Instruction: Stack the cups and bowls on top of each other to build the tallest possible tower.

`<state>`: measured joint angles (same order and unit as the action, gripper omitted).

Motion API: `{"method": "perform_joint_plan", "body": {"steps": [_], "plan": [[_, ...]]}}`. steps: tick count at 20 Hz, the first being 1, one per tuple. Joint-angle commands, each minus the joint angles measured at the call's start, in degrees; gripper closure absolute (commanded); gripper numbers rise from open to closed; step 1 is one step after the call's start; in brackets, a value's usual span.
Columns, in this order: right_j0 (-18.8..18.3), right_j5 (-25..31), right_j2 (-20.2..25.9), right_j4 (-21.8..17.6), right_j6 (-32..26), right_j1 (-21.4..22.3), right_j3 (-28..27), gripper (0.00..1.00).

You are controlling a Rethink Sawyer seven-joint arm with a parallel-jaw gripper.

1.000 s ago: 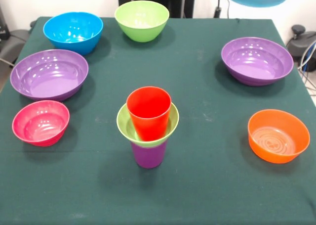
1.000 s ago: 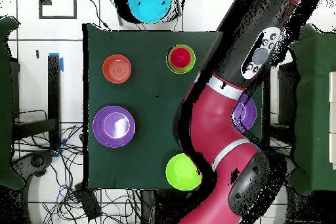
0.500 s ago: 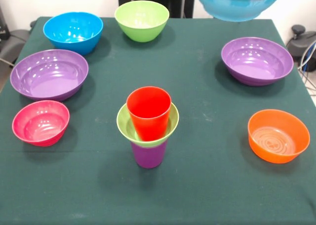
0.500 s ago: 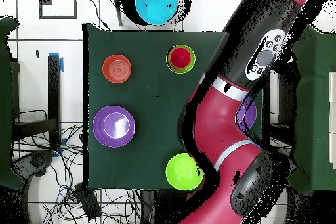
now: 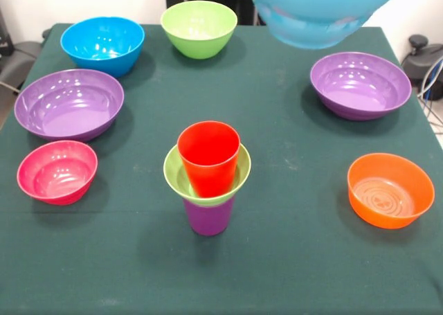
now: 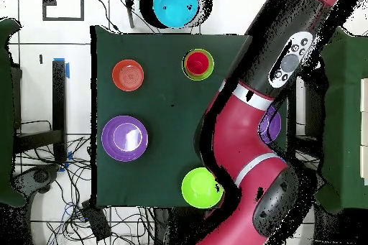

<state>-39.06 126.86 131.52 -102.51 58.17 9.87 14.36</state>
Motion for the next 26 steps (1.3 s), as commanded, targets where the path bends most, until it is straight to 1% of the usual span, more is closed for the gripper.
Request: {"method": "perform_joint_plan", "body": {"steps": [1,5,13,16,20,26], "plan": [[-0.2,3.1,-3.8,-9.4,-16.6,-0.5,-8.8,1.0],[-0.5,2.6,-0.9,-11.7,-18.7,-1.4,-9.8,1.0],[-1.3,2.5,3.8,-18.2,-24.6,-2.1,-11.2,1.0],[-1.7,2.9,5.4,-20.1,-25.9,-2.4,-11.5,1.0],[-2.1,1.4,7.3,-23.1,-28.2,-2.7,-11.8,1.0],[-2.8,1.1,10.3,-27.1,-32.1,-3.2,-12.3,1.0]]}}
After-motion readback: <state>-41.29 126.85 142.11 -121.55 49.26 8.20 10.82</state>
